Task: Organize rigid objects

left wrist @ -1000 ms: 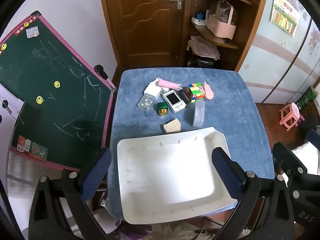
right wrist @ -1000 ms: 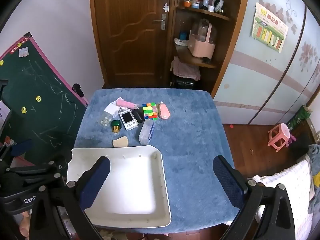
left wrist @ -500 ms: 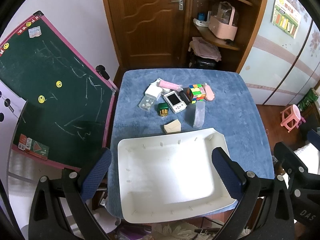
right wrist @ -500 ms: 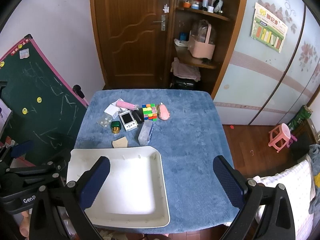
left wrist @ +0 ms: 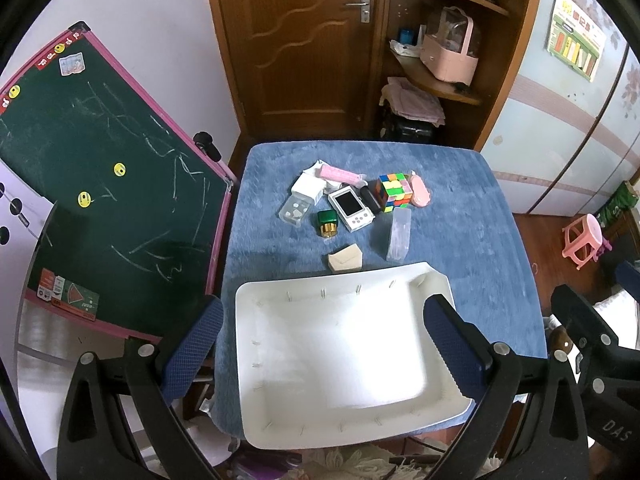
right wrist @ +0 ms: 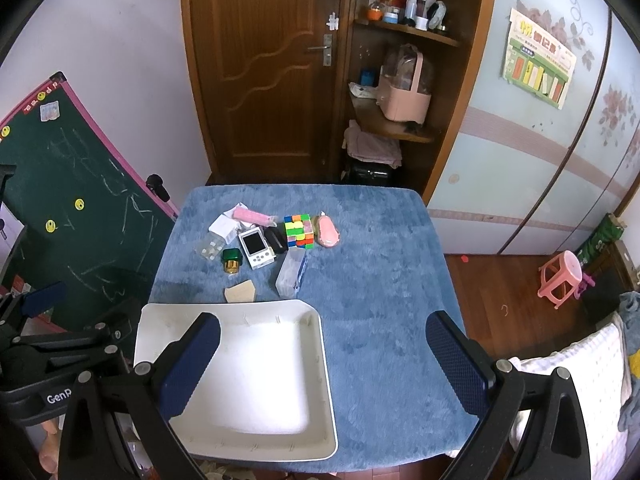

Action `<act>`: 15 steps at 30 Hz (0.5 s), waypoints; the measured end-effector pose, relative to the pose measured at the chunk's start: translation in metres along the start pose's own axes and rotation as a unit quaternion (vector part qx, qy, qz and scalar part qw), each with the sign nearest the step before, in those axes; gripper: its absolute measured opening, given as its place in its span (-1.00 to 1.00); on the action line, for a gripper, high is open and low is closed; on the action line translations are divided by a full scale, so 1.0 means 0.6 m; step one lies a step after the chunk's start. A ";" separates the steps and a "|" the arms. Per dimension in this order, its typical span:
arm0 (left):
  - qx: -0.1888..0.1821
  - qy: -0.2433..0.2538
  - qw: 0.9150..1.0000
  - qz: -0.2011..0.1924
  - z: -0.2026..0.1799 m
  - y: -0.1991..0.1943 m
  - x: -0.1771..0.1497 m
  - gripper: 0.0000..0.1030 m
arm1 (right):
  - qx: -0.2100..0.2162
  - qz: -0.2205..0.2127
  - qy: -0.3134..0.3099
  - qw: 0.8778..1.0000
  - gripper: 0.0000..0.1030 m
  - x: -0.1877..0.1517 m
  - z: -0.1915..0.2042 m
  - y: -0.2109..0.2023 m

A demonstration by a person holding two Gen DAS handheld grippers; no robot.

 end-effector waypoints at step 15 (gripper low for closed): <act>0.001 -0.001 1.000 0.000 -0.002 0.006 0.003 0.95 | 0.001 -0.003 -0.001 1.000 1.00 0.005 -0.002 0.004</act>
Point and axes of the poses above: each gripper's, at about its wrist camera, not at the fingertips, and y roughly the way its jaws point, z to its left, x to its top, the point moved 8 cm from there along y, roughly the way its jaws point, and after that the axes turned 12 degrees about z, right-handed, at the moved point
